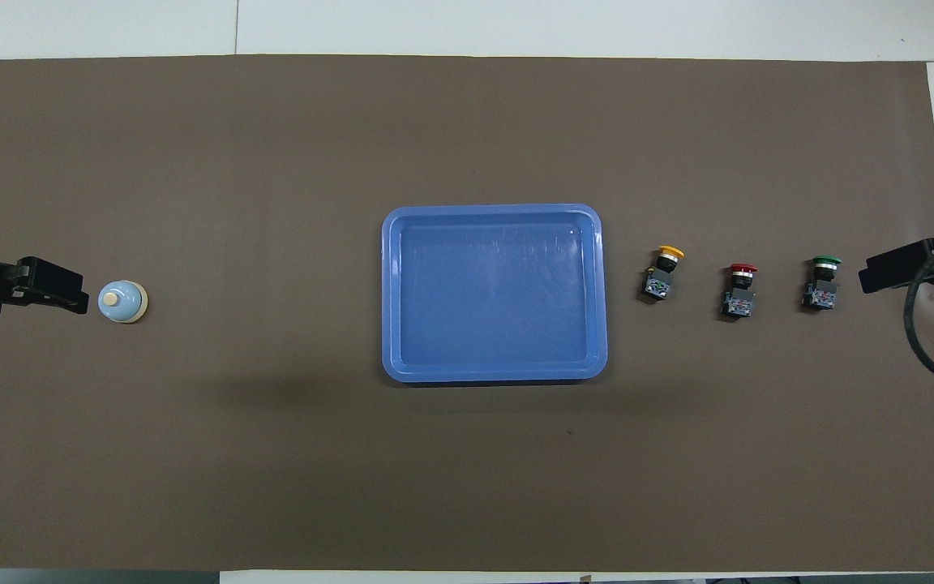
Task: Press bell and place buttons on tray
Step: 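Raise the left gripper back off the bell, then reach the right gripper to the yellow button and grasp it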
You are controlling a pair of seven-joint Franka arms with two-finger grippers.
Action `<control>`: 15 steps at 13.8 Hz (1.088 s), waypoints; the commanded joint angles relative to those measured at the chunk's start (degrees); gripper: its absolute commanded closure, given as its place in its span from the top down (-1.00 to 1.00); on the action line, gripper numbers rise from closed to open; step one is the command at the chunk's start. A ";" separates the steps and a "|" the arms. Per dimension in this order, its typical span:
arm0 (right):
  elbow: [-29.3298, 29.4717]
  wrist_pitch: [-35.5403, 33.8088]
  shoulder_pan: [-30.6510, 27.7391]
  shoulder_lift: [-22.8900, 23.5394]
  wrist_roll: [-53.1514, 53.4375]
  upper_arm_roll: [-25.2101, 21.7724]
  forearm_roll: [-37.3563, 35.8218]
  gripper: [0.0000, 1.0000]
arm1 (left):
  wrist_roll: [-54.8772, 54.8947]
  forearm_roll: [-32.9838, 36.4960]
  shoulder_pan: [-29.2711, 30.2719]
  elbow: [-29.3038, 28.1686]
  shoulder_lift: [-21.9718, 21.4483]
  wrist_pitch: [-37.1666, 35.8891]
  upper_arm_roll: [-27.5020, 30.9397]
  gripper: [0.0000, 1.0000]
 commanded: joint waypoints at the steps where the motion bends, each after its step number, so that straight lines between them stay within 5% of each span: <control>1: -0.67 -0.41 -0.74 -0.75 -0.74 0.48 -0.15 1.00 | -0.68 -0.04 -0.57 -0.96 -1.00 -1.32 0.55 1.00; 10: -1.80 -0.24 -0.40 -1.54 -1.00 -0.22 0.03 1.00 | -0.94 0.04 -0.66 4.67 3.30 -2.12 0.55 1.00; 15: -20.58 17.21 5.39 -7.16 10.92 1.10 0.03 1.00 | -0.94 0.66 -1.45 5.19 3.57 -0.88 0.47 1.00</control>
